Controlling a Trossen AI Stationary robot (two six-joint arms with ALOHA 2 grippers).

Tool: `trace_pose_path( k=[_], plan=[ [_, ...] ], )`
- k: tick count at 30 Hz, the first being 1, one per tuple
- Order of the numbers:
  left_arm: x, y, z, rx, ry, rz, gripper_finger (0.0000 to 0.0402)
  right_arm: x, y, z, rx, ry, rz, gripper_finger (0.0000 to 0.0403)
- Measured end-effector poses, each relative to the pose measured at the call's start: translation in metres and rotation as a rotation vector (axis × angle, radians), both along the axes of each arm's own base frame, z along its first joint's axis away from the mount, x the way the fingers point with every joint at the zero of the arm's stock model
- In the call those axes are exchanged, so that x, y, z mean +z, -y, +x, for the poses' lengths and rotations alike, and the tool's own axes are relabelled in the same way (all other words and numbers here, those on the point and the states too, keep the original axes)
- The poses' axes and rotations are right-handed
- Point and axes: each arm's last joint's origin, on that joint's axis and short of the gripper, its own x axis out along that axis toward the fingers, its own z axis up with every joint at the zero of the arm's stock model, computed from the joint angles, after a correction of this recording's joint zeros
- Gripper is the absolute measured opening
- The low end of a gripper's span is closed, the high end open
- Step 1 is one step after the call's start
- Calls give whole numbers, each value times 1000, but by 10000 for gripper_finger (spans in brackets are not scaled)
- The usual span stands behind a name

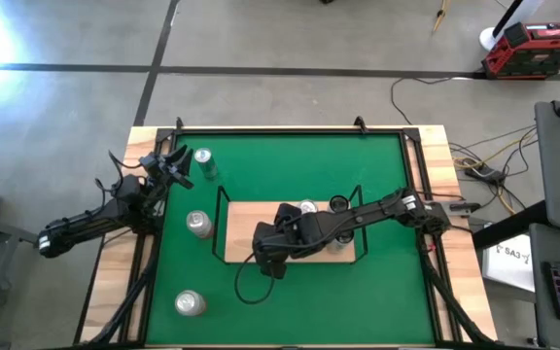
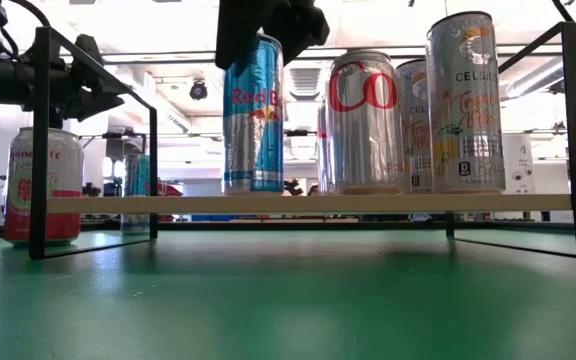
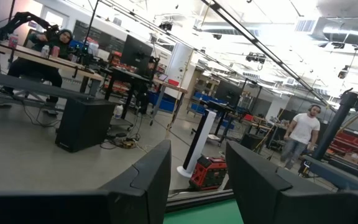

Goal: Place canned beverage on shelf
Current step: Put the bottom blue soda can on the shelf, then put the blue soda can on the shelf and align with the other blue soda can

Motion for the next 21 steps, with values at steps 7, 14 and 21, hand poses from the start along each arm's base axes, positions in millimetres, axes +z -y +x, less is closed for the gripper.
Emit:
trace_pose_path(
  k=[7, 14, 21],
  plan=[
    [0, 0, 0, 0, 0, 0, 137, 8, 3, -3, -11, 26, -12, 345],
    [0, 0, 0, 0, 0, 0, 137, 31, 7, -13, -11, 78, -29, 368],
    [0, 0, 0, 0, 0, 0, 137, 59, 15, -26, 84, 121, -121, 368]
  ],
)
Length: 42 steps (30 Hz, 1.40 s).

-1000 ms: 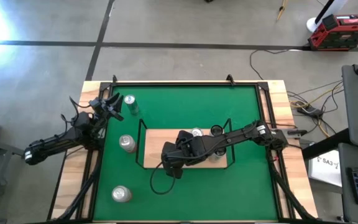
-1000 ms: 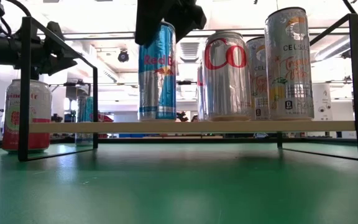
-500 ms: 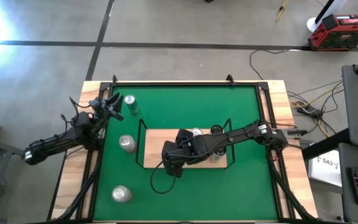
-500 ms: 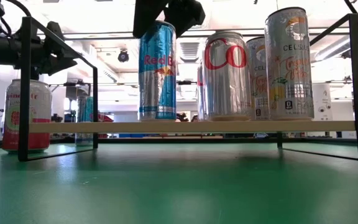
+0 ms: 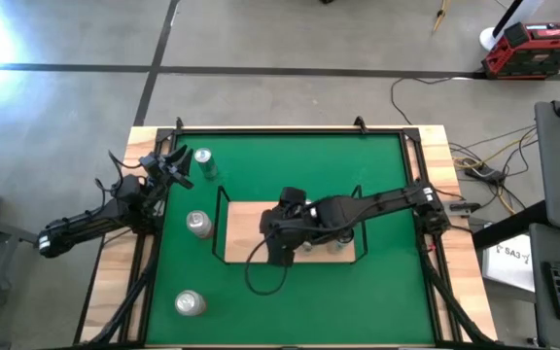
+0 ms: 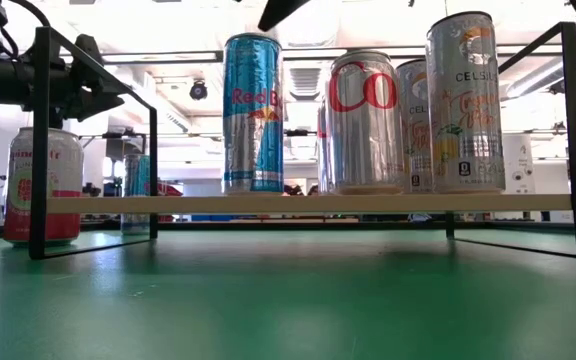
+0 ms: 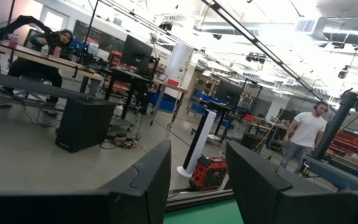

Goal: Place canned beverage on shelf
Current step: Put the blue soda can on the shelf and align with the other blue soda can

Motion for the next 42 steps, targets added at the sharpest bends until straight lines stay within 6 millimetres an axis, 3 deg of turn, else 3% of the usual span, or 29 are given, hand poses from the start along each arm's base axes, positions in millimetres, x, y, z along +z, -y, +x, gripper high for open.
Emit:
trace_pose_path(
  k=[8, 19, 24, 34, 42],
  plan=[
    [0, 0, 0, 0, -1, 0, 137, 15, 46, 5, 40, 25, -69, 368],
    [0, 0, 0, 0, -1, 0, 137, 21, 159, 14, 432, 126, 77, 368],
    [0, 0, 0, 0, -1, 0, 137, 12, 194, 15, 573, 163, 123, 368],
    [0, 0, 0, 0, -2, -1, 137, -26, 222, 53, 610, 253, 8, 368],
    [0, 0, 0, 0, -2, 0, 137, -34, 227, 65, 592, 310, -16, 368]
  ],
)
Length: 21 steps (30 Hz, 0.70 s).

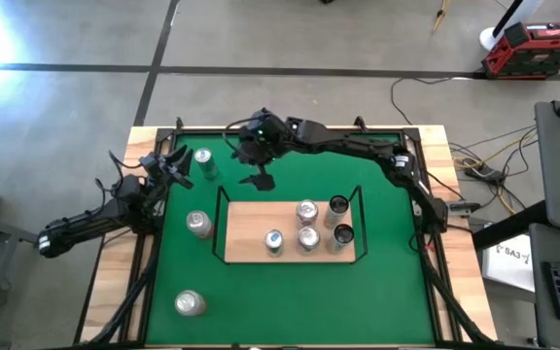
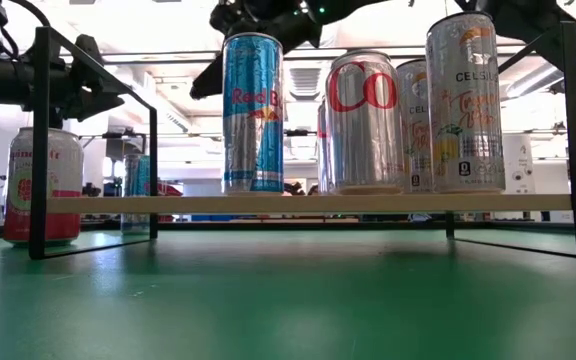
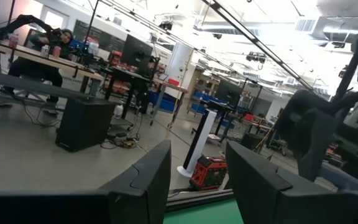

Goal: Place canned beverage on shelf
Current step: Put the blue soda can on the shelf and align with the other blue soda can

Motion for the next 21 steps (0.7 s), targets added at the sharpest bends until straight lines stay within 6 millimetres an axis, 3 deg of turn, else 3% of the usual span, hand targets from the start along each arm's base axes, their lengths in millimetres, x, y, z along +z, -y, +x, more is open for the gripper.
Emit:
trace_pose_path(
  k=[12, 18, 21],
  plan=[
    [0, 0, 0, 0, 1, 0, 137, 11, 8, -30, -163, -201, 275, 368],
    [0, 0, 0, 0, -2, -1, 137, 26, 44, -62, -27, -157, 416, 368],
    [0, 0, 0, 0, -2, -1, 137, 25, 61, -83, -40, -161, 515, 368]
  ],
)
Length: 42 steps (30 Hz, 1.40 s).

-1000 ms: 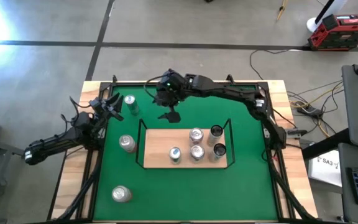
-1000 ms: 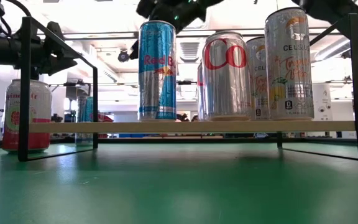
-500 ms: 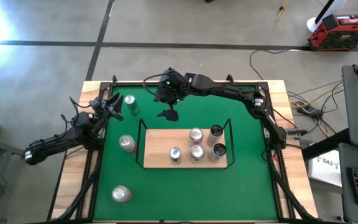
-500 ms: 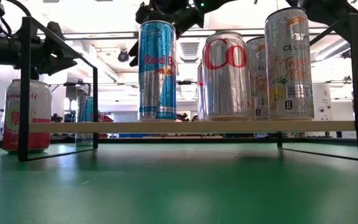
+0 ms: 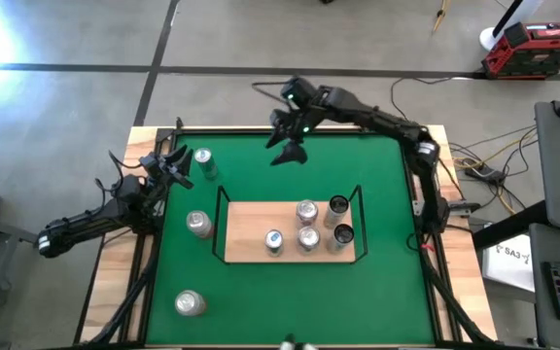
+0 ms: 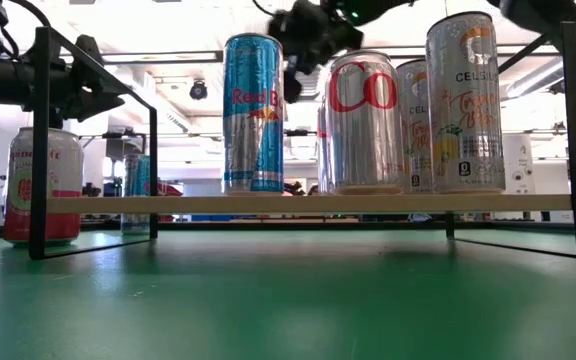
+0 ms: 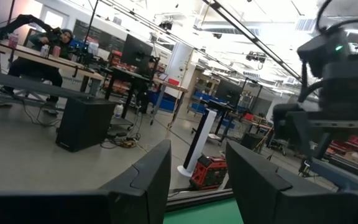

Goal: Place canned beverage on shelf
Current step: Put the blue soda can on the shelf and align with the other blue soda can

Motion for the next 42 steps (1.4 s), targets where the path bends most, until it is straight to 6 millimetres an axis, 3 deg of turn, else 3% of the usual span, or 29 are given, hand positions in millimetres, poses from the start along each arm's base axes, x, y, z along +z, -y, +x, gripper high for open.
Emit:
trace_pose_path(
  k=[4, 10, 17, 24, 30, 42],
  plan=[
    [0, 0, 0, 0, 0, 0, 137, 2, -2, -28, -107, -42, 18, 368],
    [0, 0, 0, 0, 0, 0, 137, 7, -38, -74, -273, 87, -128, 368],
    [0, 0, 0, 0, 0, 0, 137, -26, -73, -138, -440, 260, -151, 368],
    [0, 0, 0, 0, 1, 0, 137, -69, -101, -195, -499, 428, -140, 368],
    [0, 0, 0, 0, 0, 0, 137, -97, -122, -225, -593, 551, -194, 368],
    [0, 0, 0, 0, 0, 0, 137, -115, -135, -262, -751, 660, -304, 368]
  ],
)
